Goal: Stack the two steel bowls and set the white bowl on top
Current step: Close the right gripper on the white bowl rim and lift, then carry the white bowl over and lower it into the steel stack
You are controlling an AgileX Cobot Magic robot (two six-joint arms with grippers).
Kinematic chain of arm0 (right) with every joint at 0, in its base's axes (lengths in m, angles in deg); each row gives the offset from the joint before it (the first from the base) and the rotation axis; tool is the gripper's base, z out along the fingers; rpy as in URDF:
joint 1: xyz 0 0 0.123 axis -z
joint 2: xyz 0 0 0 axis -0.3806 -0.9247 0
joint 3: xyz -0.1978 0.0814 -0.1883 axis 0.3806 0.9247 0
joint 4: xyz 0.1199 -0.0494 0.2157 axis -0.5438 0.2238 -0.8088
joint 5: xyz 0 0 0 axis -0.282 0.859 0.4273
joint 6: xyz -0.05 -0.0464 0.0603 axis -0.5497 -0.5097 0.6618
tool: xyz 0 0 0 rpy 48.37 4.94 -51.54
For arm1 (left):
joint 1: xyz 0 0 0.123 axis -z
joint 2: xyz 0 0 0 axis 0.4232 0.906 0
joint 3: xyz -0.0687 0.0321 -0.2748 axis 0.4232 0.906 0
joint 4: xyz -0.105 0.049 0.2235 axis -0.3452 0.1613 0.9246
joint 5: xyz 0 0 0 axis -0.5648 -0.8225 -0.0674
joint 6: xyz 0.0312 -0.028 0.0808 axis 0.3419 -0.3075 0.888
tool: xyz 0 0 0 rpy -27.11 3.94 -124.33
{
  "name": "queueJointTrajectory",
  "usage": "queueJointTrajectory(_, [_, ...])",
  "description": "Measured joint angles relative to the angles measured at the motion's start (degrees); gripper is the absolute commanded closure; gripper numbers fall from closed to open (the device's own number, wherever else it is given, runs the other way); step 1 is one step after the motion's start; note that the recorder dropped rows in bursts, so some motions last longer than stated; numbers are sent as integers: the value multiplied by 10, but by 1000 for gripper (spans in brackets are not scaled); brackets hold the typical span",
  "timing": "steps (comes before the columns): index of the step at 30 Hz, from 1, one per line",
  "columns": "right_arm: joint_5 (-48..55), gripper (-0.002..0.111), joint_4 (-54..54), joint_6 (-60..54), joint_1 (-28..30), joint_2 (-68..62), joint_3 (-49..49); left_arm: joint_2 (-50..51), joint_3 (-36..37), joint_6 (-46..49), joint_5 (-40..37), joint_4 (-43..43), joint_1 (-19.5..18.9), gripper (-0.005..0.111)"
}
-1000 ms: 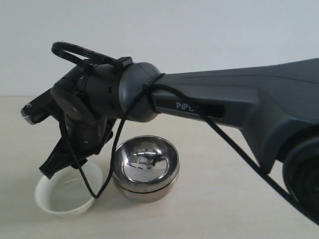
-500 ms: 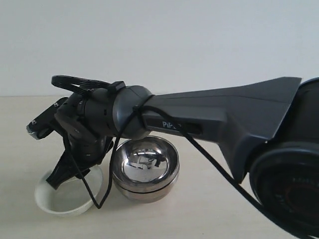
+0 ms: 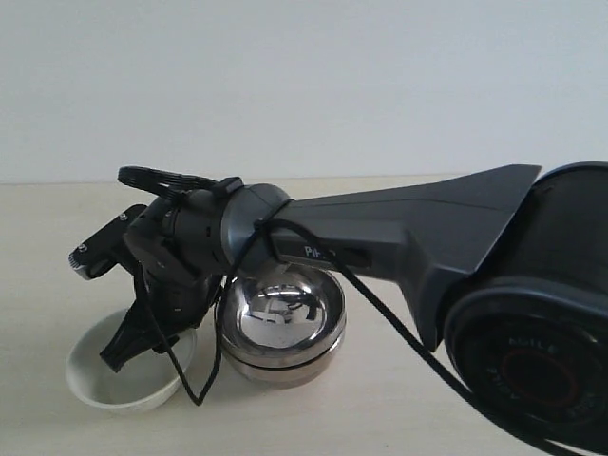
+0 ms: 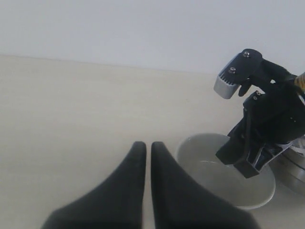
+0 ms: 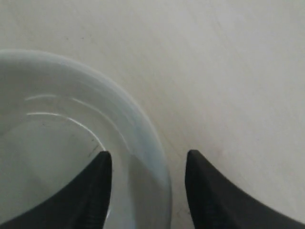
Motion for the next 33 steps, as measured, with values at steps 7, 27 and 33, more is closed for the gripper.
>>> queueJointTrajectory(7, [0, 92, -13, -2, 0, -16, 0, 0, 0, 0, 0, 0, 0, 103])
queueJointTrajectory(27, [25, 108, -60, -10, 2, 59, 0, 0, 0, 0, 0, 0, 0, 103])
queueJointTrajectory(33, [24, 108, -94, -20, 2, 109, 0, 0, 0, 0, 0, 0, 0, 103])
